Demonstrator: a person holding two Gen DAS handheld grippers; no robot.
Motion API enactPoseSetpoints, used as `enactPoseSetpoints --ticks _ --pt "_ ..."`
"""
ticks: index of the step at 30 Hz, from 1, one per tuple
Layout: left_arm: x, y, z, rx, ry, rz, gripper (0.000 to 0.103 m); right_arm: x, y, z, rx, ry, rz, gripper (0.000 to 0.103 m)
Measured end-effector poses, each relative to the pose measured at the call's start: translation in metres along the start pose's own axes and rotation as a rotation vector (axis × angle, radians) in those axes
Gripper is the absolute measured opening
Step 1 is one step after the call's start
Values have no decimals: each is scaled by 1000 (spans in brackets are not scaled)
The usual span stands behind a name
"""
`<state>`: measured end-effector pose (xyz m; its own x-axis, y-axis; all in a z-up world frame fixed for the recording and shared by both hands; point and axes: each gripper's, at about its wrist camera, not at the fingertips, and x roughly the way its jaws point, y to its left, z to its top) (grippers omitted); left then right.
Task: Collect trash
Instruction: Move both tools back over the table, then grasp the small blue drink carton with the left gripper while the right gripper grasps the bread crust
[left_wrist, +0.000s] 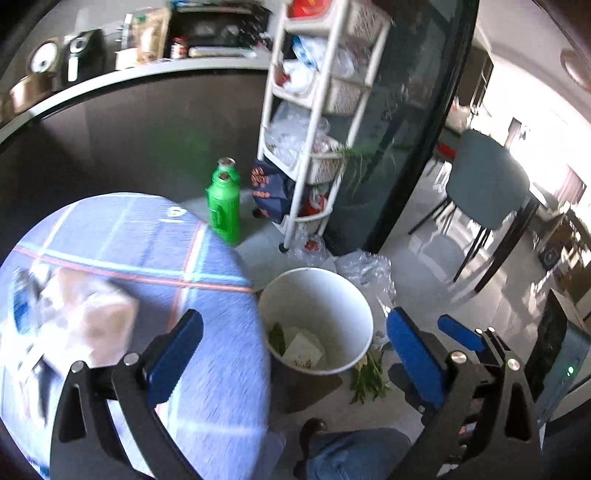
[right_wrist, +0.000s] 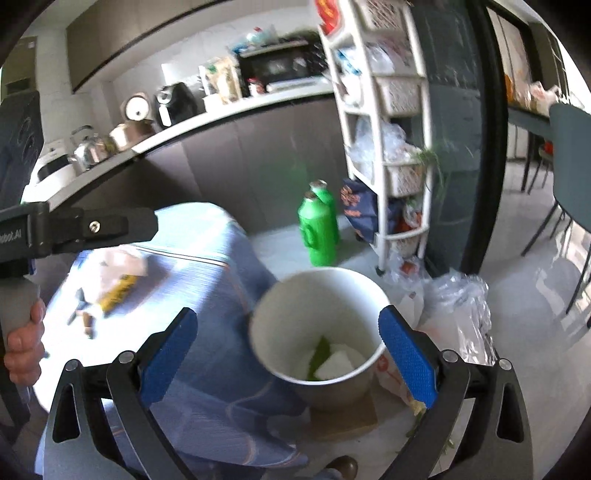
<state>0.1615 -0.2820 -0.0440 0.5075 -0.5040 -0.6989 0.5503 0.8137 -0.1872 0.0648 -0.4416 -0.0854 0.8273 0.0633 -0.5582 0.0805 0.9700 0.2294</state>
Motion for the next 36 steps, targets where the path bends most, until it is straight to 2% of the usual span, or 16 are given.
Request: enactPoseSetpoints --ticks 5,8,13,16,18,20,22,25,28,31,36 --pt "-72 45 -37 -86 -52 42 99 -24 49 3 -56 -5 76 94" --pt "-105 79 -66 -132 -52 112 99 -31 81 3 -93 4 122 94" --pt "-154 144 -125 -279 -30 232 99 -30 132 -2 -149 46 224 94" --pt "-170 179 -157 -364 -12 291 99 -27 156 -6 -172 72 259 94" --pt "-176 202 -174 -422 2 309 98 -25 174 -8 -203 91 280 94" --pt "-177 222 -185 -482 20 297 88 -22 189 -11 -228 104 291 94" --pt "-172 237 -192 -526 44 268 72 -18 203 -13 -252 123 298 94" --pt "-163 255 -200 -586 61 235 60 -8 222 -18 -295 157 298 93" --pt "-150 268 -201 -619 73 207 48 1 232 -21 -323 179 286 86" --pt "-139 274 -200 -646 84 187 45 12 238 -23 -333 203 283 83" --pt "-132 281 -189 -651 63 203 45 37 246 -28 -352 250 282 75"
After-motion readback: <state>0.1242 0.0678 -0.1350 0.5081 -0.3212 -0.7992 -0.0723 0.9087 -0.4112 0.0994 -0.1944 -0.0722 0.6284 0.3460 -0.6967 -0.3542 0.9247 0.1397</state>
